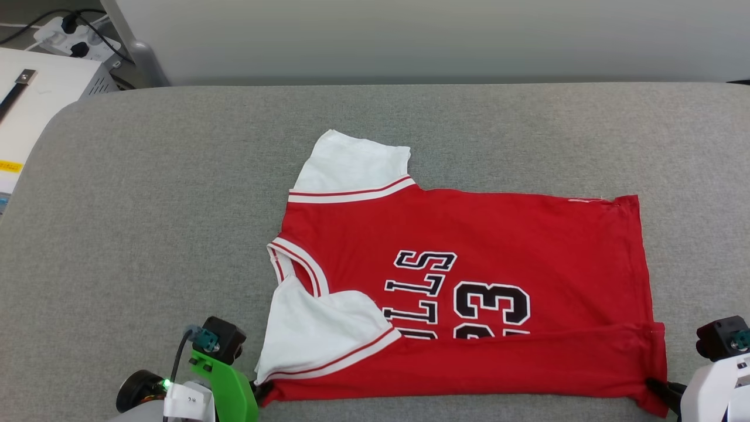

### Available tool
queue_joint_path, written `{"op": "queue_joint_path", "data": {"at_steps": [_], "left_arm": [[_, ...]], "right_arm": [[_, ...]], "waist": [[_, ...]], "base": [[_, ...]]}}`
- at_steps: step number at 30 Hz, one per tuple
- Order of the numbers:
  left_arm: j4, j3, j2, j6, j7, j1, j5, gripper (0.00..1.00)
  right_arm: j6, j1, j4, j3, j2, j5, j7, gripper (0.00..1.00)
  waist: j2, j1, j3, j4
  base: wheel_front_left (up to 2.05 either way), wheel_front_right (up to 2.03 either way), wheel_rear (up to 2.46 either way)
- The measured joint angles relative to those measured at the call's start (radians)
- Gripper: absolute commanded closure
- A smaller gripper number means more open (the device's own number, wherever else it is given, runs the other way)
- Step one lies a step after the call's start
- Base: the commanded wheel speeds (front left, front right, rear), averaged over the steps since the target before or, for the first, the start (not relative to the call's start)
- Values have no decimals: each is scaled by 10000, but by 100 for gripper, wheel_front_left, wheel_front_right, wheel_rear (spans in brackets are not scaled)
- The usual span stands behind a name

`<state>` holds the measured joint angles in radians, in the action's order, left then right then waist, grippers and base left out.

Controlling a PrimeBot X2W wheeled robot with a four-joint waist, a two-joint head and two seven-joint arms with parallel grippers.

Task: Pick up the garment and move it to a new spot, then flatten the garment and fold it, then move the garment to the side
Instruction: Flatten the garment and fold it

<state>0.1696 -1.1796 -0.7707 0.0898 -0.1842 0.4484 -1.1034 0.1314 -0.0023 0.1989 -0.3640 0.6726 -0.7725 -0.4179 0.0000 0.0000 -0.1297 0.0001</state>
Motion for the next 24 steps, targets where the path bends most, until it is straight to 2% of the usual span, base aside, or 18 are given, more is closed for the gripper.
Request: {"op": "queue_joint_path", "data": {"at_steps": [2,3,4,5,6,16,24], "left_arm": [[276,-2,123,-150,79,-7,-12,100],[378,13,161,-236,90,-5,-38,83],[462,25,174,-293,130,1,-54,10],[499,38,176,-328,194,15,-46,0],[516,65,169,-328,247,37,-31,0],[-284,832,-539,-161,692,1094,272,0],[-290,1513,-723,-161,560,2624,598,0]], "right_arm": [[0,-18,142,-2,-84,13,186,100],[0,-26,203,0,-121,13,311,95],[0,-34,226,-8,-138,19,405,75],[0,-45,234,-15,-140,65,539,52],[0,-58,240,-6,-144,107,663,0],[0,-380,-556,769,-443,995,2219,0],[-2,-924,-1540,1693,-1335,2359,3329,0]], "waist": [[0,0,-31,9],[0,0,-29,22],[0,0,-15,34],[0,0,6,48],[0,0,25,60],[0,0,337,48],[0,0,199,-319]], "base": [[0,0,0],[0,0,0],[0,0,0],[0,0,0],[0,0,0],[0,0,0],[0,0,0]]}}
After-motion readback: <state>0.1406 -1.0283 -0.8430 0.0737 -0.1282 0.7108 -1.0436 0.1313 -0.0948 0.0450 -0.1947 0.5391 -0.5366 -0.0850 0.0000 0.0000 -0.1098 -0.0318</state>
